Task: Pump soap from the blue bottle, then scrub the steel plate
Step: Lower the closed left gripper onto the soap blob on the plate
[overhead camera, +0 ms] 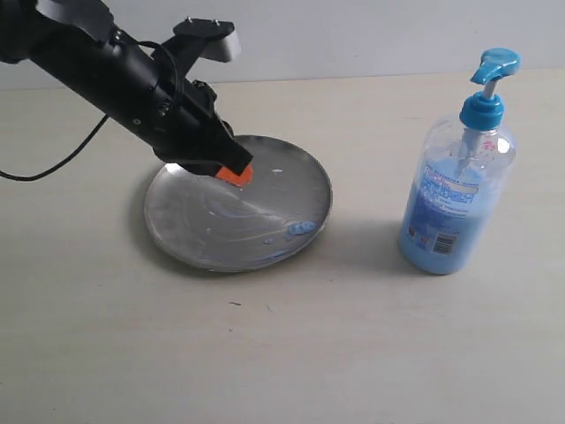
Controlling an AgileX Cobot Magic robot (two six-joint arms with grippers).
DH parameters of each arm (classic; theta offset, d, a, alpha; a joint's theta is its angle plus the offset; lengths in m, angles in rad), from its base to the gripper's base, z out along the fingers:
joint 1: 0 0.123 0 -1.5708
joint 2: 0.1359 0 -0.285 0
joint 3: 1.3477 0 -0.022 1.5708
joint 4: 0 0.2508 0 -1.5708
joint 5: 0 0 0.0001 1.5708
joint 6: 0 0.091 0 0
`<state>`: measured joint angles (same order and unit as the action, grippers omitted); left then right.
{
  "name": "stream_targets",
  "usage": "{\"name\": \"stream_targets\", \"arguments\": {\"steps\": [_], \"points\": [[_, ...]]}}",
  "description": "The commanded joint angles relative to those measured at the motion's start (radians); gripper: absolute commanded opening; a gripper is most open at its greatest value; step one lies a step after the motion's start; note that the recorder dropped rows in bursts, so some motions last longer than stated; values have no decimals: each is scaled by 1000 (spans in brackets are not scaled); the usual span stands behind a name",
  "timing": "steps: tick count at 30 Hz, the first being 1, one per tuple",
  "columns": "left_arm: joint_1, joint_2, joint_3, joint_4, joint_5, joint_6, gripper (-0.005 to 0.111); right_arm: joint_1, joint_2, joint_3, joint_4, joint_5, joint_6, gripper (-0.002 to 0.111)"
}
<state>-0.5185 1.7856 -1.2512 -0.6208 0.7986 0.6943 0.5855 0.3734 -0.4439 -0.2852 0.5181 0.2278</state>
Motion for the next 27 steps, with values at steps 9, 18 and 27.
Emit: {"name": "stream_targets", "arguments": {"steps": [9,18,27], "points": [[-100,177,4,-77,-226,5,0,-3,-13,8,-4,-19,8,0],[-102,298,-58,-261,-334,5,0,-3,-13,8,-3,-19,8,0],[-102,403,-145,-302,-324,5,0,-3,-13,8,12,-28,8,0]]}}
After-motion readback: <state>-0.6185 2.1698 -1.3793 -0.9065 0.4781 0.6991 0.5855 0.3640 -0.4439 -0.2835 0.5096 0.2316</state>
